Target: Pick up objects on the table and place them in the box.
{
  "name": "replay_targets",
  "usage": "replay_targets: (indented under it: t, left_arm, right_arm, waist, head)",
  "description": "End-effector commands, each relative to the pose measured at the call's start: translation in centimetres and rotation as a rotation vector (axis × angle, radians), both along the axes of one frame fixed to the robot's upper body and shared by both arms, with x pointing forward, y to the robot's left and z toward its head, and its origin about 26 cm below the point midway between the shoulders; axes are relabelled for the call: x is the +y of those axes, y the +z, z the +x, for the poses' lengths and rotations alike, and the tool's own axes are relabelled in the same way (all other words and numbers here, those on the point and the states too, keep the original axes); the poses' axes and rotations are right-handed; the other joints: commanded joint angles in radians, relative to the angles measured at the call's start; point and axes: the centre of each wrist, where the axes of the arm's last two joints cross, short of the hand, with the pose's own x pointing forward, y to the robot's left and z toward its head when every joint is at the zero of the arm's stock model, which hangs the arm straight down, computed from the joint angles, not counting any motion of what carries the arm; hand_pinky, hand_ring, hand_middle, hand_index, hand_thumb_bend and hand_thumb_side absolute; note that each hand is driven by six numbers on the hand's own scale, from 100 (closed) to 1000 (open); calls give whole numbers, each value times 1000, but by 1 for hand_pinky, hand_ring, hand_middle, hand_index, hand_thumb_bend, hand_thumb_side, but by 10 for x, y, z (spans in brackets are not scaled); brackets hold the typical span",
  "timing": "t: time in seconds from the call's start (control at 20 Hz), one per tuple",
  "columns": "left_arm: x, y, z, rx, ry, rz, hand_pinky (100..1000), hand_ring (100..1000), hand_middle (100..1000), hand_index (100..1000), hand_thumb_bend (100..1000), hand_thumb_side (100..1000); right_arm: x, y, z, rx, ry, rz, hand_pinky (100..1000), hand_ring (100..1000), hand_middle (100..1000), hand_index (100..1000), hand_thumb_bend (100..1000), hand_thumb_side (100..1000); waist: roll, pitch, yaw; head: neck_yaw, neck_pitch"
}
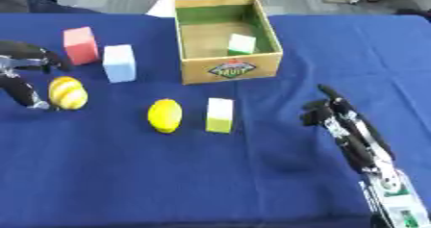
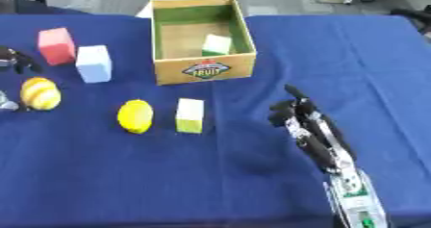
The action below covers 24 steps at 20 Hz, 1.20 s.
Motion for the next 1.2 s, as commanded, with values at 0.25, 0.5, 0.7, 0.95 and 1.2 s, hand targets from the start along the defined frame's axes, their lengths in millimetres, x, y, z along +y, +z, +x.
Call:
replay_targets:
  t: [0.25,0.5,0.7,0.95,1.2]
  left_arm:
    - [6,-3,8,-66,22,22,788,735,781,883,414,361]
    - [3,-4,11,-120,-5,28,669,577,614,760,337,325]
    - [1,3,10,-222,-36,6,557,459,480,641,245,283]
    - [-5,29,6,-323,-79,-31,529,419,436,594,206,266]
    - [-28,74,6,-356,-152,-45,529,415,425,583,186,257]
  right_arm:
    - [-1,5,1,-17,2,-9,651,659,672,1000,100,646]
    - [-2,5,1,-15,0,-7,651,659,671,1000,100,652]
    - [-2,5,0,-14,-3,-6,651,659,671,1000,100,658]
    - [-3,5,0,-13,-7,-6,651,659,671,1000,100,661]
    - [-4,3,0,-6,-10,-7,651,659,671,1000,100,672]
  waist:
    - [10,-29,-2]
    - [10,-28,-3]
    - [11,-26,-3]
    - [14,-25,-4]
    - [18,-28,-1]
  head:
    - [52,-3]
    - [88,-5]
    - [94,-6]
    - [89,-6]
    - [81,-2]
